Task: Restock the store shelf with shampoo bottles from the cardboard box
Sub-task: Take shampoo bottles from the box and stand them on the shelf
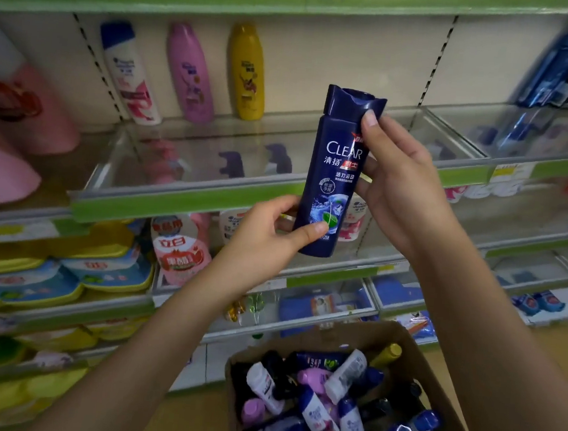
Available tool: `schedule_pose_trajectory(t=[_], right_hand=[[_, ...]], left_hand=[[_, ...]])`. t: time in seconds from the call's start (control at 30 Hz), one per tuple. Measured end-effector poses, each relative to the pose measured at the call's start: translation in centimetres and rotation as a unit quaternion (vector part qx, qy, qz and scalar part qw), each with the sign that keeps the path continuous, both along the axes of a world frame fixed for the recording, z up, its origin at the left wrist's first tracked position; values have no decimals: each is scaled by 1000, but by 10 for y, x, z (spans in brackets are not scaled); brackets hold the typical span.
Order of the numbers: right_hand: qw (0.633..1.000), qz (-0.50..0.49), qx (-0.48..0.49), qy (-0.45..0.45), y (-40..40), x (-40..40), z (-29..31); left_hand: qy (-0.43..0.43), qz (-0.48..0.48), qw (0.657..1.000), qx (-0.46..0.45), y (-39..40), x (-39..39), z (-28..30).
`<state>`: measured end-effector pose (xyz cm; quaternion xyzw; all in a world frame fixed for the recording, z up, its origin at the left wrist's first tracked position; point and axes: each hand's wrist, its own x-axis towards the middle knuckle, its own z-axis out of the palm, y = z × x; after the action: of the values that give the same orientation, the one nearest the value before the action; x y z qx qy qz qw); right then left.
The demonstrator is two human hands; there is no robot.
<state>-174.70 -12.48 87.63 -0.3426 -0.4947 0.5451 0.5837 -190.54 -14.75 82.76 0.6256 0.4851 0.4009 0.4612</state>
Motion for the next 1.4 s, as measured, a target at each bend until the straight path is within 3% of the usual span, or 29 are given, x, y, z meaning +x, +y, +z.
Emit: schedule_pose_trajectory(t=[0.6, 1.07, 1.4], right_hand=[[996, 47, 51, 48, 133, -13, 2], [988, 69, 134, -39, 229, -12, -18], [984, 33, 154, -87, 288, -8, -23]], left_hand=[[81, 75, 992, 62, 129, -8, 12], [125, 141, 981, 52, 221, 13, -7], [140, 151, 975, 80, 277, 24, -10]])
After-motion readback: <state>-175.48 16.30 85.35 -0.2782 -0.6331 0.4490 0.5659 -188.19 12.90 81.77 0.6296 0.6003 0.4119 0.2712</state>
